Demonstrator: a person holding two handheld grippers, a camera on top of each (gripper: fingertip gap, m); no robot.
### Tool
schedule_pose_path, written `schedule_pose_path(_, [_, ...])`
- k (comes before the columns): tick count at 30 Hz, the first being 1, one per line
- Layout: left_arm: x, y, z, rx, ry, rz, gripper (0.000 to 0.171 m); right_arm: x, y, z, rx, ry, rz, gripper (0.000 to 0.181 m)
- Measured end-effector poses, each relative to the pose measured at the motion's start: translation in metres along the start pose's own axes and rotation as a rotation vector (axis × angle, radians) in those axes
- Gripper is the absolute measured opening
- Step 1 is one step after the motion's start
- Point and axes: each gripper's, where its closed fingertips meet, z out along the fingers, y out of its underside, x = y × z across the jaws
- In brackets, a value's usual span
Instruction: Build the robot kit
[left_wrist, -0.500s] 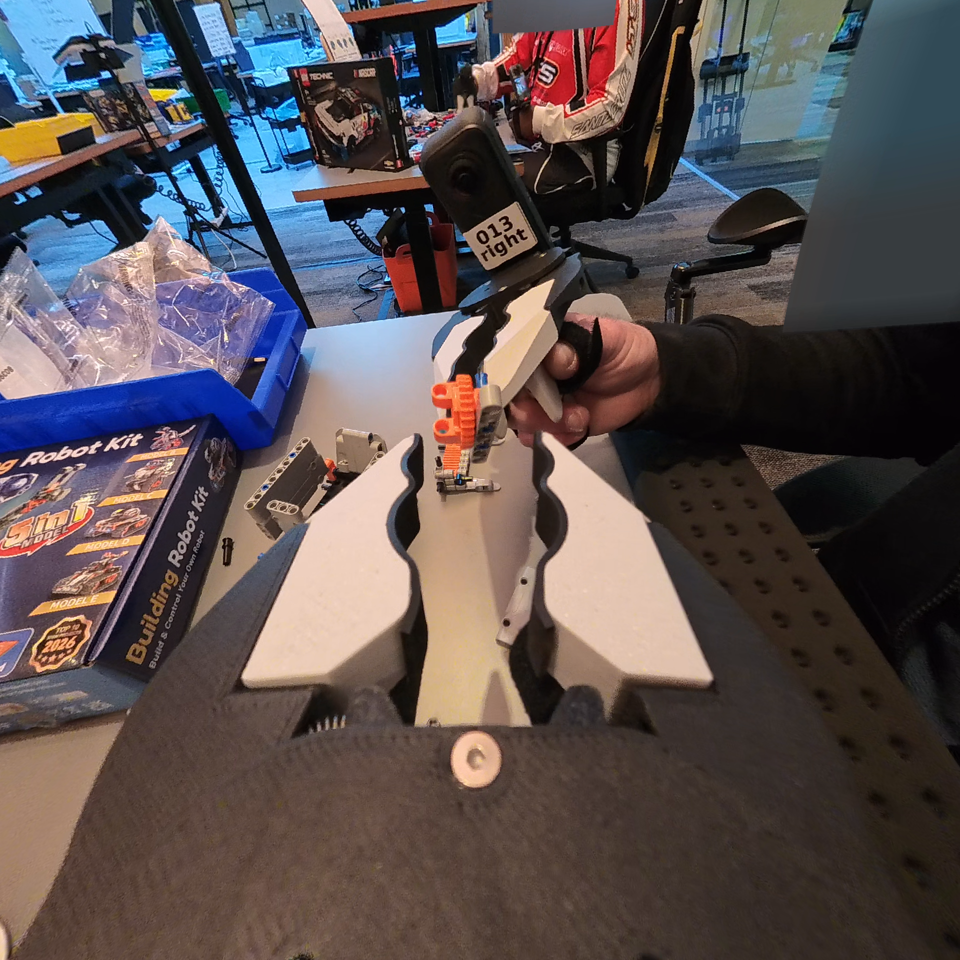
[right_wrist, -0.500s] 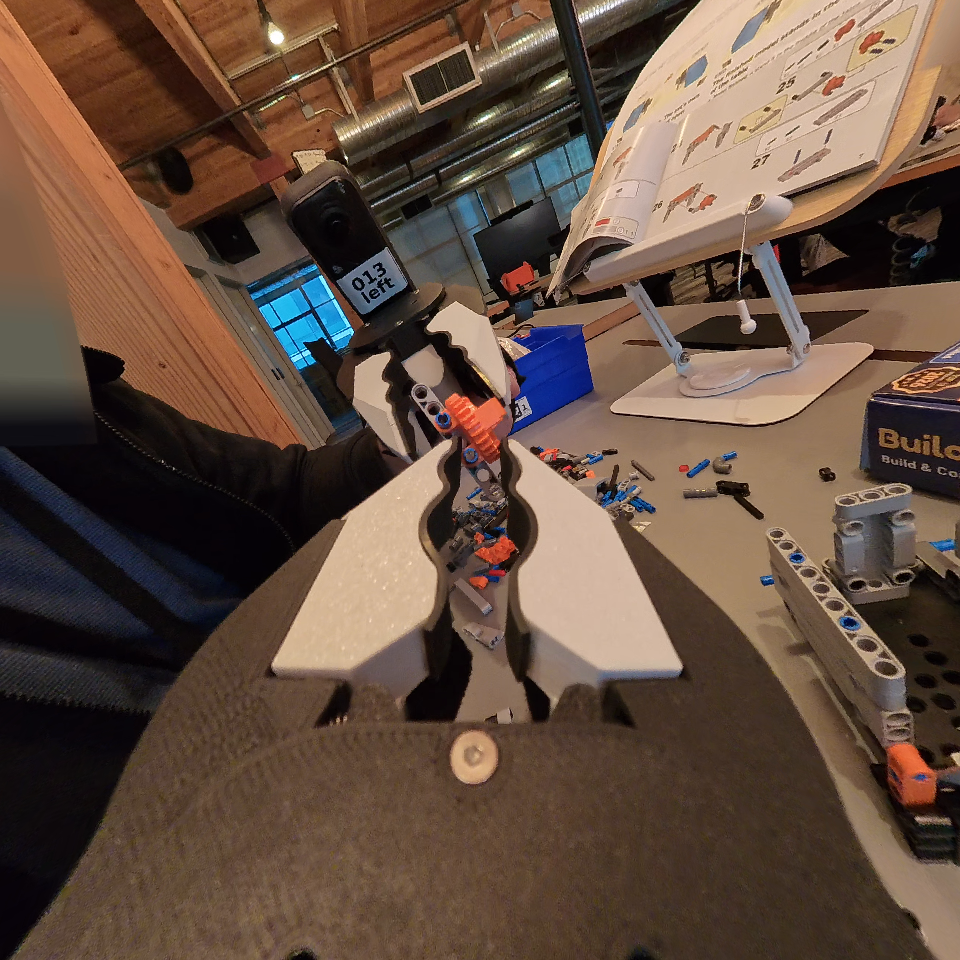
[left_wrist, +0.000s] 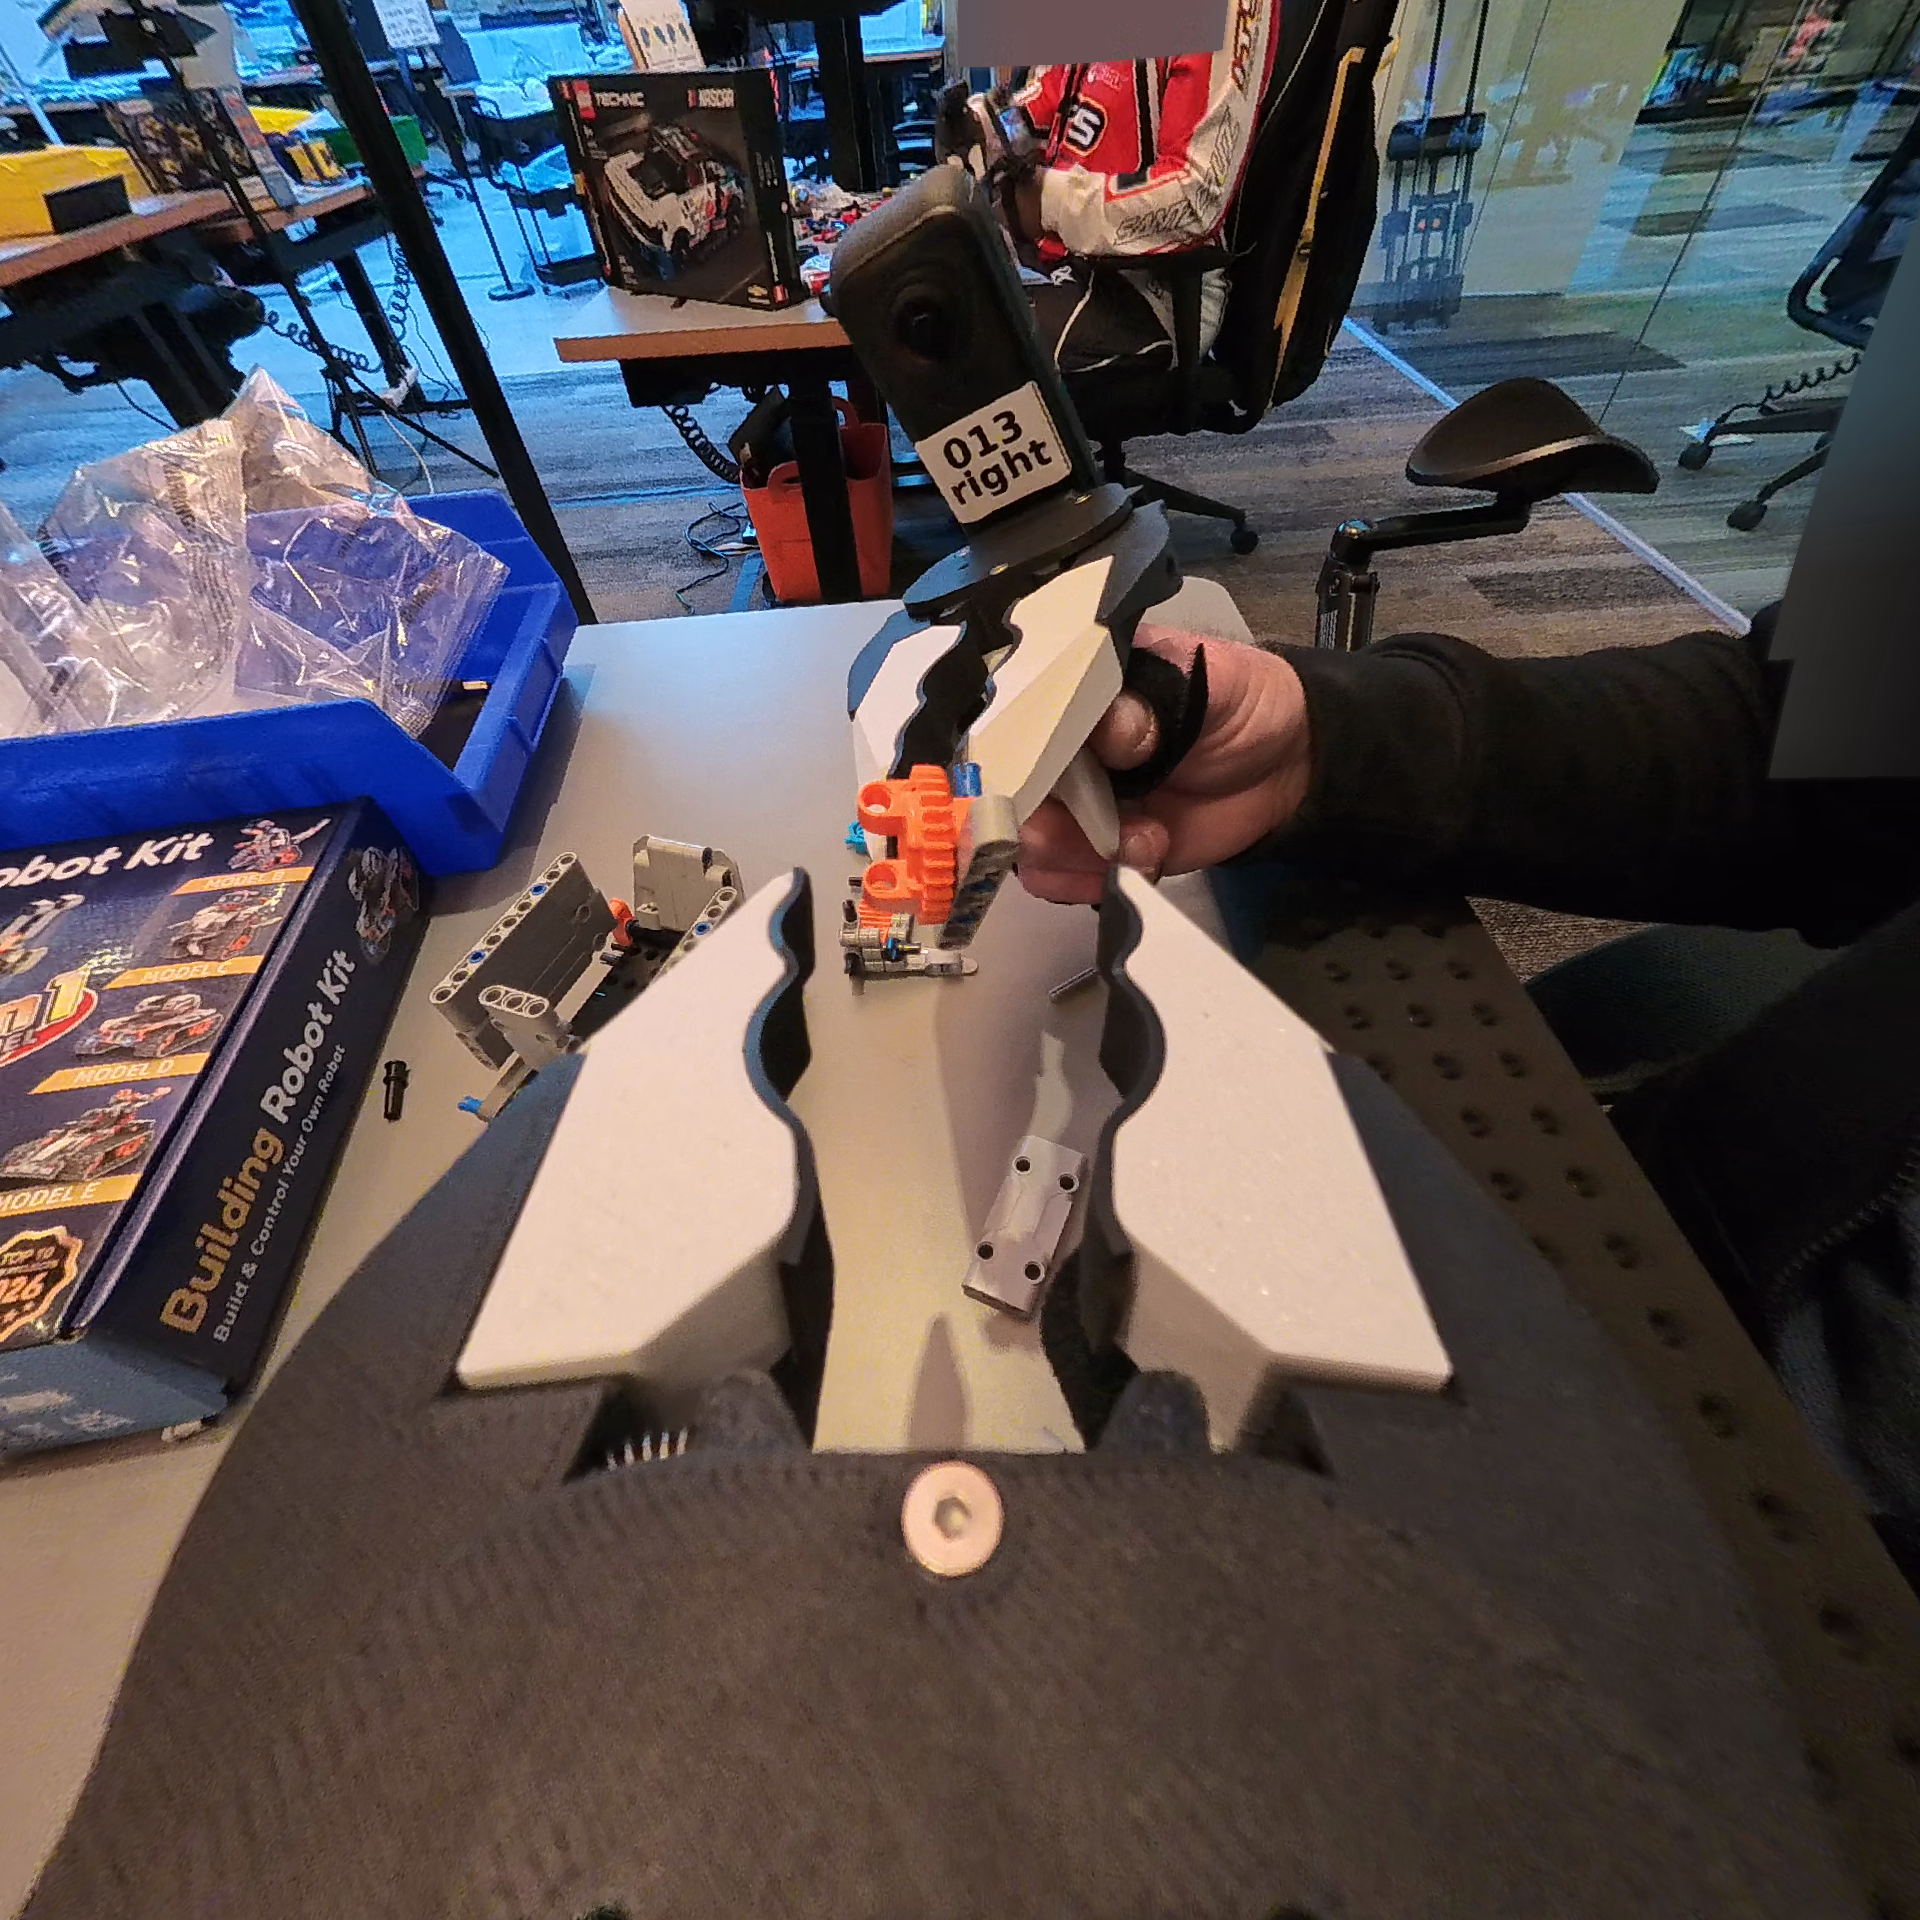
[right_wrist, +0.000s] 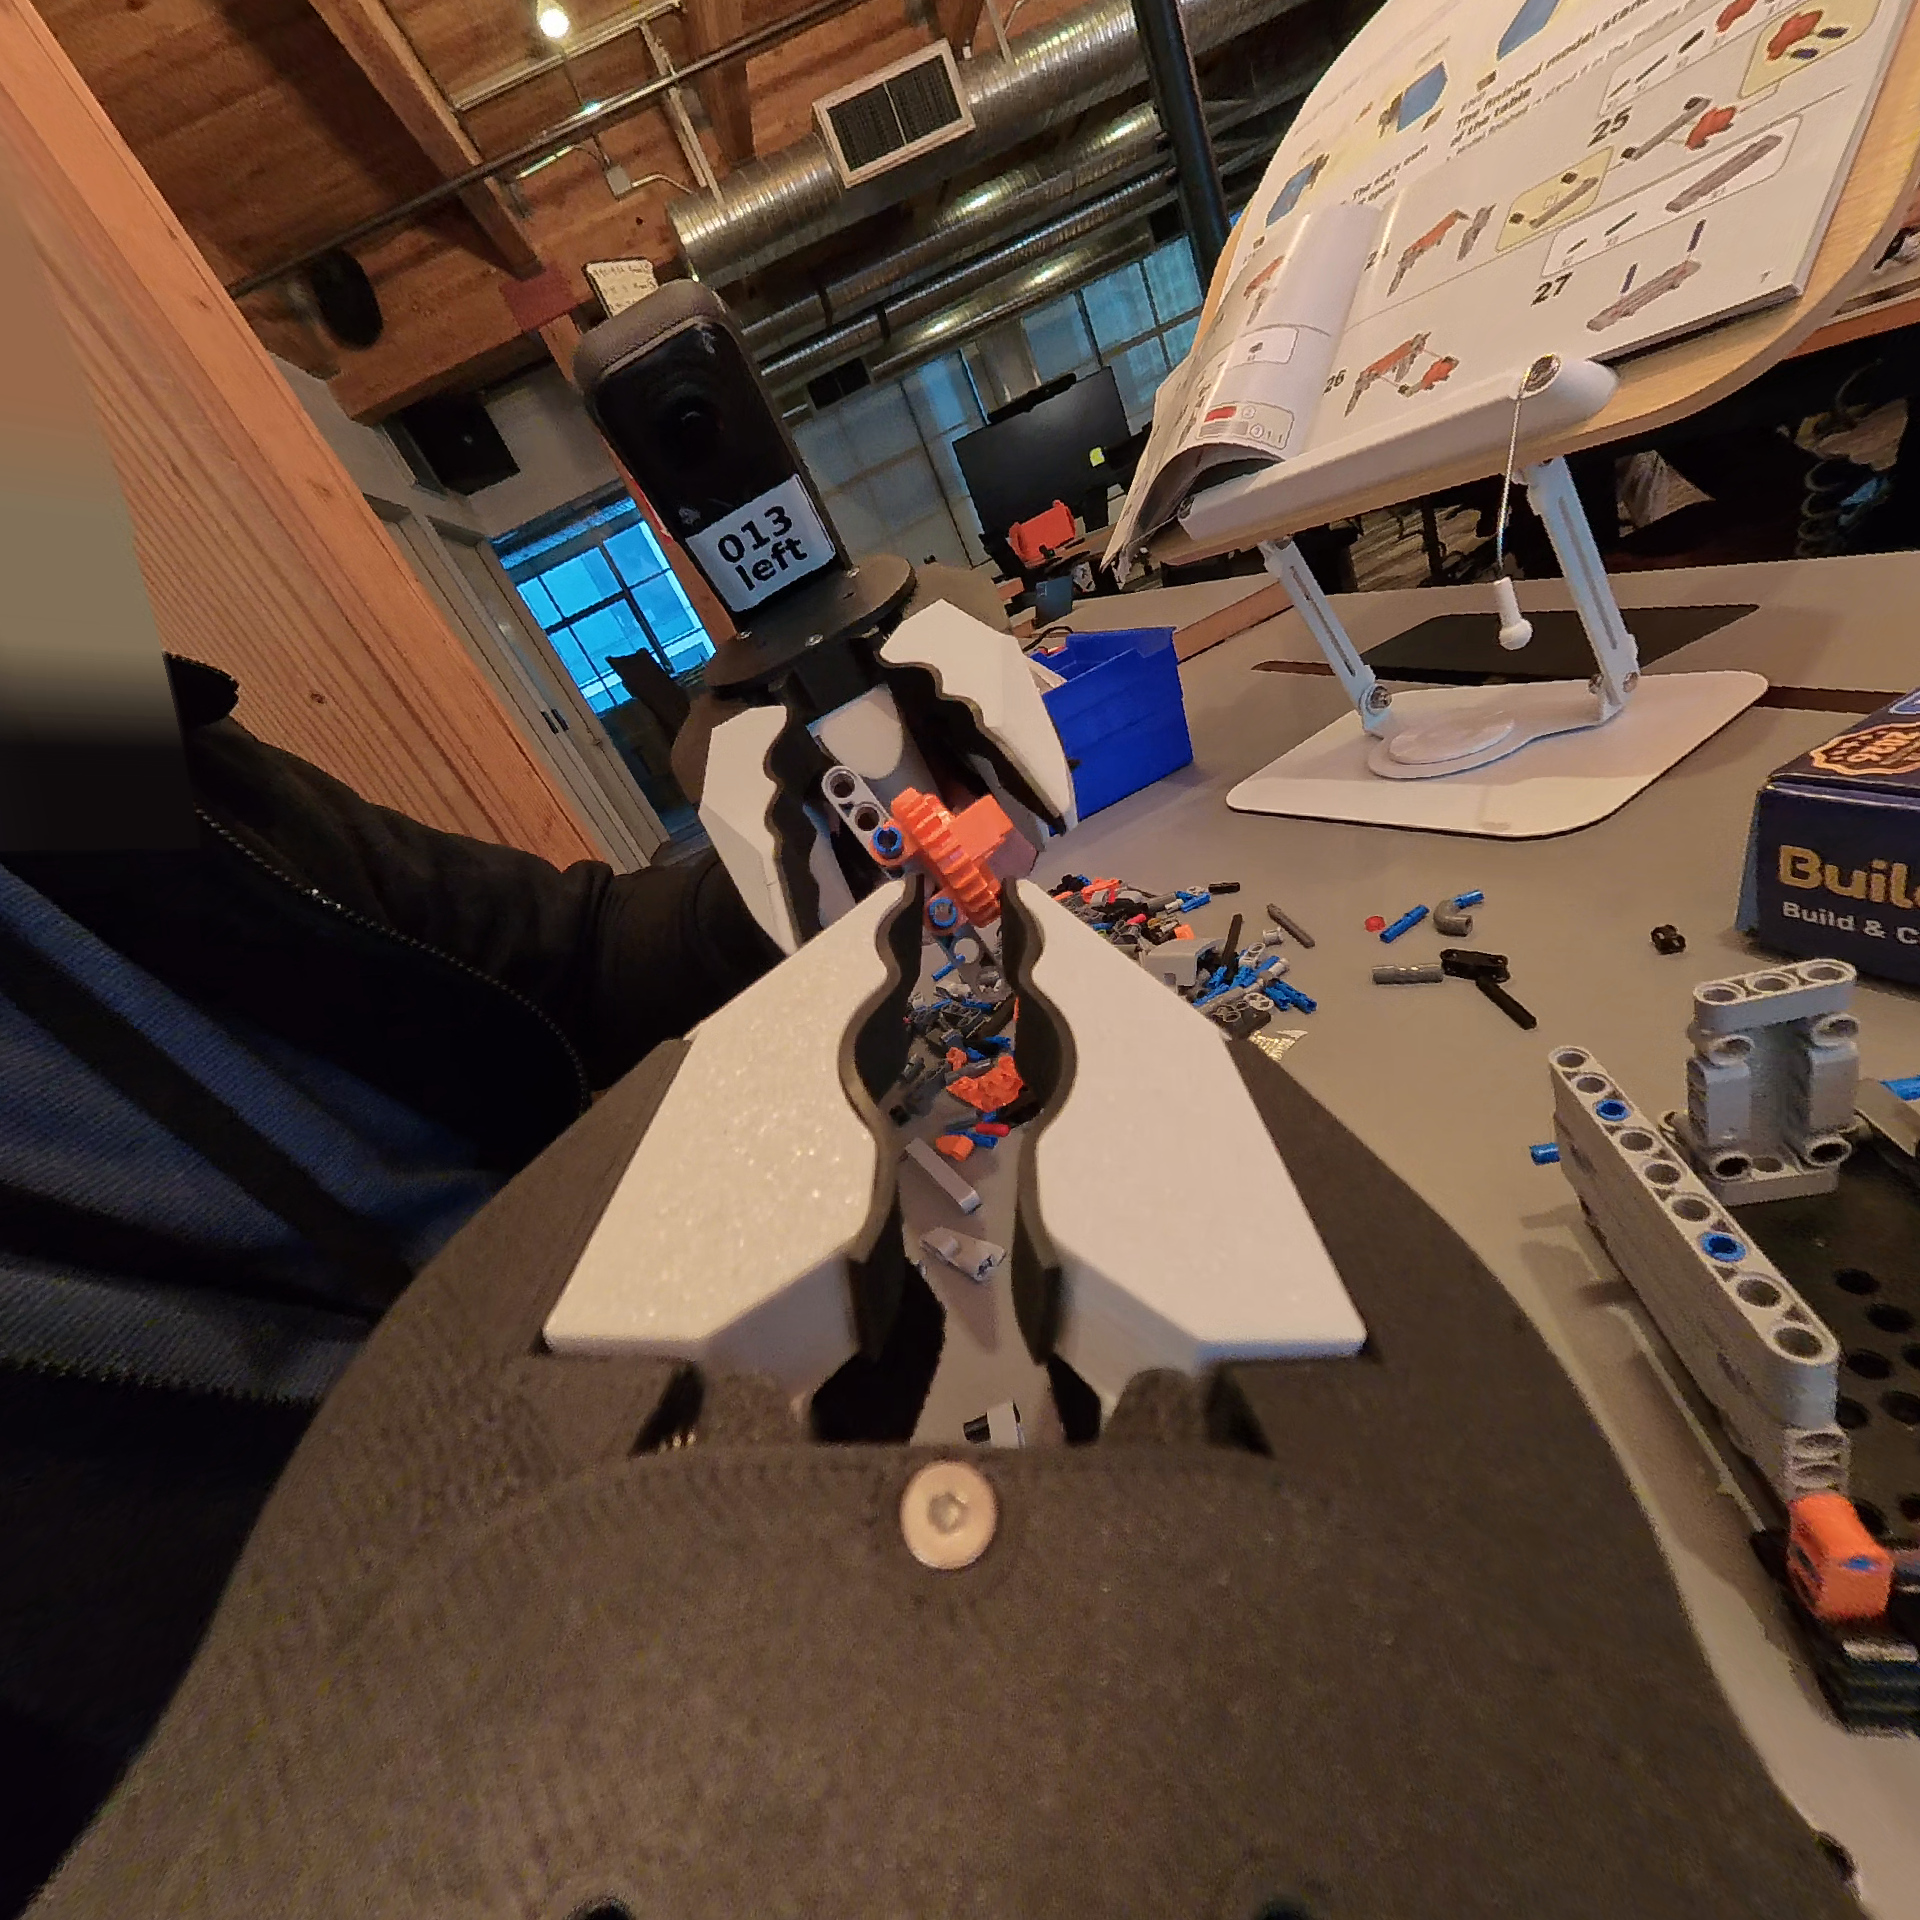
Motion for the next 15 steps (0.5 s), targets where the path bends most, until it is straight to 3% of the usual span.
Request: schedule_pose_path(15, [-0.0026,0.0064,0.0008,-0.019,-0.015,0.014,0.027,0.0006,-0.0006,-0.0022,0.01,-0.008,0.002,0.012])
